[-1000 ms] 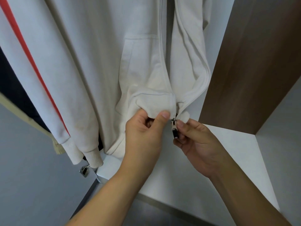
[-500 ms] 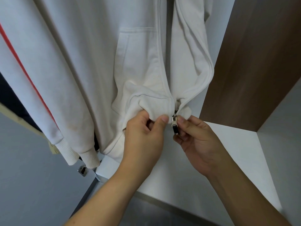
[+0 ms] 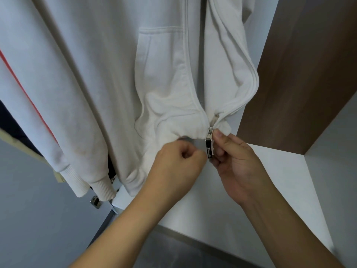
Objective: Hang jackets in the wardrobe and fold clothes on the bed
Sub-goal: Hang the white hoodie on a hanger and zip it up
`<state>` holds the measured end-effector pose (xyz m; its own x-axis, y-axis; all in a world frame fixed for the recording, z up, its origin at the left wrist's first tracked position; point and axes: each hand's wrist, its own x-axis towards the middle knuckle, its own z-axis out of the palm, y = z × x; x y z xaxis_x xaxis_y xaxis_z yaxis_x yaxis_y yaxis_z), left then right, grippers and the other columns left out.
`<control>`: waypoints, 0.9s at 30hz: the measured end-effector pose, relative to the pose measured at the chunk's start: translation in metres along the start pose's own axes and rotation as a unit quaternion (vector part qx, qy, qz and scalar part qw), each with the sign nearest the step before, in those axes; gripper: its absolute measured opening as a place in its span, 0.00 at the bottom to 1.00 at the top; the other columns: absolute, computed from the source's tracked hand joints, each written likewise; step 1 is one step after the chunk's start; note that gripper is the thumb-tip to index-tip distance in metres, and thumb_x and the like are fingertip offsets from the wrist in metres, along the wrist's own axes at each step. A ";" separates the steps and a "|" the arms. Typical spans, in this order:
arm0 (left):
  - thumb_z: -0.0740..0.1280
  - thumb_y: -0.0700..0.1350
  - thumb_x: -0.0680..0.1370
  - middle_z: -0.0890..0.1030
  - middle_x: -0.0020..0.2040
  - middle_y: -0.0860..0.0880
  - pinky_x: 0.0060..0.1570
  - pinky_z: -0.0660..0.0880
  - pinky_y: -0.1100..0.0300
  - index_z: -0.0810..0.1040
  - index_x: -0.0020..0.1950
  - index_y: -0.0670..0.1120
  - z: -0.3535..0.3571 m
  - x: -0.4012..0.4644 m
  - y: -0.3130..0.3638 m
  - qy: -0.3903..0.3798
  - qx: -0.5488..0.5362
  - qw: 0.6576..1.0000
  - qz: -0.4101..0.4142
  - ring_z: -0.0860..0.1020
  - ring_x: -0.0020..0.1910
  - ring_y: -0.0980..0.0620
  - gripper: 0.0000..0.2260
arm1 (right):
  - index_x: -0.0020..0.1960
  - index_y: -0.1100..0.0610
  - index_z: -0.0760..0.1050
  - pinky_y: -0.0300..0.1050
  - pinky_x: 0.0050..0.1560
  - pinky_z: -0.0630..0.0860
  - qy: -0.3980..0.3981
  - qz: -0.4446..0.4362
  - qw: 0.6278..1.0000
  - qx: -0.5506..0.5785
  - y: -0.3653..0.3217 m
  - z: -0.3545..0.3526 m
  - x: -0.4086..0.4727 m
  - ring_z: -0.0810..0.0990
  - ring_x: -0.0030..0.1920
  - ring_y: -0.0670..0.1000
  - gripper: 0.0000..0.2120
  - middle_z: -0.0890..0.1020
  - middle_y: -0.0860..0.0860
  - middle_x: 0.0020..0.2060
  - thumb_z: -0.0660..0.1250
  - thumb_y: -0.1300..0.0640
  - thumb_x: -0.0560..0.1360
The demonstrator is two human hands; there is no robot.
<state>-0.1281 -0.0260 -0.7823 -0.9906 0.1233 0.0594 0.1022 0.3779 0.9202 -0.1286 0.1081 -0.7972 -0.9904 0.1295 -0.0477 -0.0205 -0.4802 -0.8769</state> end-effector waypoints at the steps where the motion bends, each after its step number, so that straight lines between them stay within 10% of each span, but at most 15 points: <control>1: 0.66 0.52 0.69 0.74 0.25 0.56 0.26 0.68 0.62 0.78 0.34 0.48 0.000 -0.001 0.001 -0.034 0.035 0.999 -0.003 0.69 0.23 0.58 0.09 | 0.30 0.50 0.78 0.39 0.35 0.64 0.003 -0.004 1.000 -0.010 -0.001 -0.001 0.000 0.64 0.30 0.45 0.08 0.66 0.47 0.27 0.74 0.48 0.63; 7: 0.69 0.65 0.70 0.77 0.35 0.58 0.31 0.65 0.68 0.79 0.46 0.57 0.005 -0.006 -0.001 0.018 0.164 0.986 0.026 0.75 0.35 0.63 0.13 | 0.27 0.49 0.78 0.34 0.35 0.70 -0.021 -0.018 0.999 -0.038 0.001 -0.002 -0.001 0.70 0.29 0.41 0.10 0.71 0.42 0.25 0.72 0.50 0.66; 15: 0.68 0.45 0.74 0.79 0.32 0.56 0.28 0.70 0.66 0.81 0.36 0.55 0.006 -0.002 -0.007 0.038 0.073 0.996 0.041 0.73 0.25 0.60 0.08 | 0.36 0.47 0.84 0.43 0.42 0.62 0.000 -0.020 0.998 -0.064 0.001 -0.009 0.002 0.66 0.26 0.42 0.04 0.74 0.40 0.24 0.73 0.49 0.65; 18: 0.68 0.44 0.75 0.78 0.35 0.59 0.30 0.71 0.63 0.82 0.47 0.59 0.005 0.000 -0.007 0.002 0.027 0.999 0.027 0.73 0.25 0.59 0.09 | 0.41 0.49 0.85 0.43 0.42 0.62 -0.004 -0.020 0.997 -0.074 0.002 -0.012 0.004 0.66 0.27 0.42 0.09 0.75 0.40 0.26 0.74 0.47 0.64; 27: 0.70 0.46 0.73 0.74 0.30 0.52 0.25 0.66 0.63 0.79 0.35 0.49 0.008 0.001 -0.005 -0.051 -0.014 0.999 -0.014 0.67 0.24 0.56 0.07 | 0.43 0.49 0.85 0.43 0.42 0.62 -0.009 -0.026 0.996 -0.087 0.004 -0.015 0.006 0.65 0.28 0.43 0.12 0.76 0.40 0.28 0.75 0.45 0.62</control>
<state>-0.1291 -0.0205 -0.7899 -0.9786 0.2059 -0.0039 0.0712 0.3561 0.9317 -0.1328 0.1202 -0.8088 -0.9911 0.1331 0.0069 -0.0489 -0.3148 -0.9479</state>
